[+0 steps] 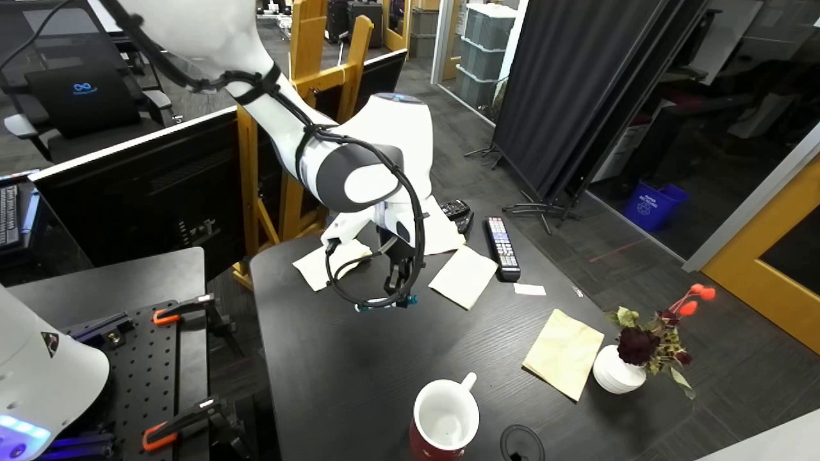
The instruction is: Take the pen out of the cup and put it on the table
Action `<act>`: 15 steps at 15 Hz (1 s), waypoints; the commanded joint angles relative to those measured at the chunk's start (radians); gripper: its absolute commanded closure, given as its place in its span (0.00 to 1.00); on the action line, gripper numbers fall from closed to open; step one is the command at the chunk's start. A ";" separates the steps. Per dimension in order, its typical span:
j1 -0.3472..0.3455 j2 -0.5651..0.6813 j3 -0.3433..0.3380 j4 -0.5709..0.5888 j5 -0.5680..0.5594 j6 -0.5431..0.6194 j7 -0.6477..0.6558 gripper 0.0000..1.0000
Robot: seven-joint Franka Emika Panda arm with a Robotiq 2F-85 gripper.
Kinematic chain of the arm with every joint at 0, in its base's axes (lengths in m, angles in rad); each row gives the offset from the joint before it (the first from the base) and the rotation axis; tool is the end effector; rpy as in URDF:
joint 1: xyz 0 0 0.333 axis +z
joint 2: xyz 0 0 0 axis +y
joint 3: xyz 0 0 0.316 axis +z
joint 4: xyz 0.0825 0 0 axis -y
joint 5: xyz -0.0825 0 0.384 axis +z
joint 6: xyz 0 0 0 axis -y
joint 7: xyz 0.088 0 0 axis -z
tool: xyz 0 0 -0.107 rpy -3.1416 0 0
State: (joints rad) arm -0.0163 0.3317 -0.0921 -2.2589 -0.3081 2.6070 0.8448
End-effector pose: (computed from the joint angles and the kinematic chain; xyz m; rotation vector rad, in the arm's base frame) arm 0.5387 -0.0530 0.2154 2.7968 -0.9946 0.1205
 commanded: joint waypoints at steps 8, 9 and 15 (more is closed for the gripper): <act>0.055 0.181 -0.075 0.161 0.087 -0.045 -0.109 0.95; 0.067 0.186 -0.087 0.167 0.081 -0.048 -0.096 0.95; 0.095 0.192 -0.119 0.182 0.079 -0.042 -0.091 0.26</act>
State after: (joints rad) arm 0.0547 0.5180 -0.1877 -2.1050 -0.2521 2.5979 0.7677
